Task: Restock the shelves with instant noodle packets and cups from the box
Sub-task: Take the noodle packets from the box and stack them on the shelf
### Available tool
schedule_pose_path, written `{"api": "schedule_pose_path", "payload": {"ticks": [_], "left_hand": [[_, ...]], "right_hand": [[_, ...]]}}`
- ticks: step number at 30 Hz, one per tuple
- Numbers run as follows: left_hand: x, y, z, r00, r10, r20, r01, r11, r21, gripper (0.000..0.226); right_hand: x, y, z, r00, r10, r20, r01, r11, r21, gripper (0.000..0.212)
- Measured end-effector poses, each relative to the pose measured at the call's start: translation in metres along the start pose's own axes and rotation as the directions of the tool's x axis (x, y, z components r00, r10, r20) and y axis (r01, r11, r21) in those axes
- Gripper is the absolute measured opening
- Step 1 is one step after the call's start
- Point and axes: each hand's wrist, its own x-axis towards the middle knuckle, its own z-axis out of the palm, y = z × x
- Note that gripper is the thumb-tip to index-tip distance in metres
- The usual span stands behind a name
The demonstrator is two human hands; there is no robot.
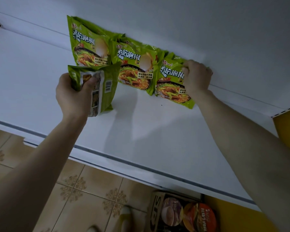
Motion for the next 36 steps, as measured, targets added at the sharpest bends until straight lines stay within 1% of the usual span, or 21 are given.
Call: {"api": "schedule_pose_path", "payload": {"ticks": [5, 9, 12, 14, 16, 18, 19, 21, 24, 27, 29, 30, 31, 32, 33, 34, 36], "left_hand": [[-0.002, 0.000, 0.003, 1.000, 0.003, 0.011, -0.003, 1.000, -0.002, 0.026], [-0.002, 0.002, 0.007, 1.000, 0.004, 0.018, -0.004, 1.000, -0.012, 0.026], [-0.003, 0.003, 0.009, 1.000, 0.011, 0.024, -0.010, 1.000, -0.021, 0.026], [-0.002, 0.004, 0.008, 0.999, 0.008, 0.031, -0.007, 0.999, -0.032, 0.031], [-0.002, 0.004, 0.007, 0.999, 0.005, 0.045, -0.003, 0.999, -0.043, 0.028], [-0.002, 0.005, 0.004, 0.999, 0.007, 0.054, -0.004, 0.999, -0.051, 0.024], [-0.003, 0.005, 0.003, 0.998, 0.010, 0.055, -0.007, 0.998, -0.055, 0.024], [-0.003, 0.005, -0.001, 0.998, 0.014, 0.053, -0.010, 0.998, -0.065, 0.025], [-0.004, 0.005, -0.005, 0.998, 0.014, 0.057, -0.010, 0.997, -0.071, 0.027], [-0.007, 0.005, -0.007, 0.997, 0.025, 0.073, -0.020, 0.997, -0.076, 0.024], [-0.008, 0.005, -0.010, 0.996, 0.033, 0.079, -0.027, 0.997, -0.076, 0.027], [-0.009, 0.006, -0.011, 0.996, 0.037, 0.081, -0.031, 0.996, -0.080, 0.027], [-0.009, 0.006, -0.013, 0.996, 0.045, 0.082, -0.039, 0.996, -0.083, 0.026], [-0.010, 0.007, -0.014, 0.995, 0.056, 0.083, -0.049, 0.995, -0.084, 0.025], [-0.012, 0.008, -0.016, 0.994, 0.070, 0.084, -0.063, 0.995, -0.083, 0.023], [-0.013, 0.009, -0.018, 0.992, 0.087, 0.087, -0.080, 0.994, -0.080, 0.022], [-0.016, 0.011, -0.021, 0.986, 0.133, 0.100, -0.128, 0.990, -0.052, 0.019]], "right_hand": [[0.001, -0.004, 0.008, 1.000, 0.007, -0.029, -0.009, 0.997, -0.075, 0.023], [0.002, -0.002, 0.009, 1.000, 0.028, -0.015, -0.028, 0.997, -0.067, 0.025], [0.000, 0.003, 0.009, 0.999, 0.000, -0.043, -0.001, 1.000, -0.014, 0.032], [-0.002, 0.004, 0.009, 0.994, -0.054, -0.093, 0.059, 0.997, 0.058, 0.033], [-0.006, 0.000, 0.009, 0.976, -0.111, -0.190, 0.139, 0.980, 0.142, 0.031], [-0.011, -0.005, 0.010, 0.957, -0.123, -0.264, 0.172, 0.970, 0.173, 0.028], [-0.013, -0.006, 0.012, 0.956, -0.121, -0.267, 0.168, 0.972, 0.163, 0.027], [-0.018, -0.004, 0.016, 0.968, -0.110, -0.226, 0.142, 0.982, 0.127, 0.026], [-0.026, 0.001, 0.022, 0.986, -0.046, -0.159, 0.065, 0.991, 0.114, 0.025], [-0.035, -0.003, 0.023, 0.990, -0.019, -0.140, 0.034, 0.994, 0.103, 0.026], [-0.040, -0.014, 0.021, 0.993, 0.017, -0.116, 0.001, 0.987, 0.159, 0.027], [-0.042, -0.022, 0.019, 0.994, 0.054, -0.092, -0.032, 0.973, 0.227, 0.027], [-0.044, -0.032, 0.016, 0.994, 0.094, -0.050, -0.073, 0.943, 0.325, 0.026], [-0.047, -0.045, 0.012, 0.992, 0.125, 0.027, -0.123, 0.887, 0.446, 0.025], [-0.050, -0.059, 0.007, 0.981, 0.137, 0.140, -0.192, 0.801, 0.566, 0.026], [-0.053, -0.076, -0.001, 0.954, 0.129, 0.271, -0.281, 0.704, 0.652, 0.030], [-0.057, -0.107, -0.014, 0.861, 0.072, 0.503, -0.457, 0.544, 0.704, 0.041]]}}
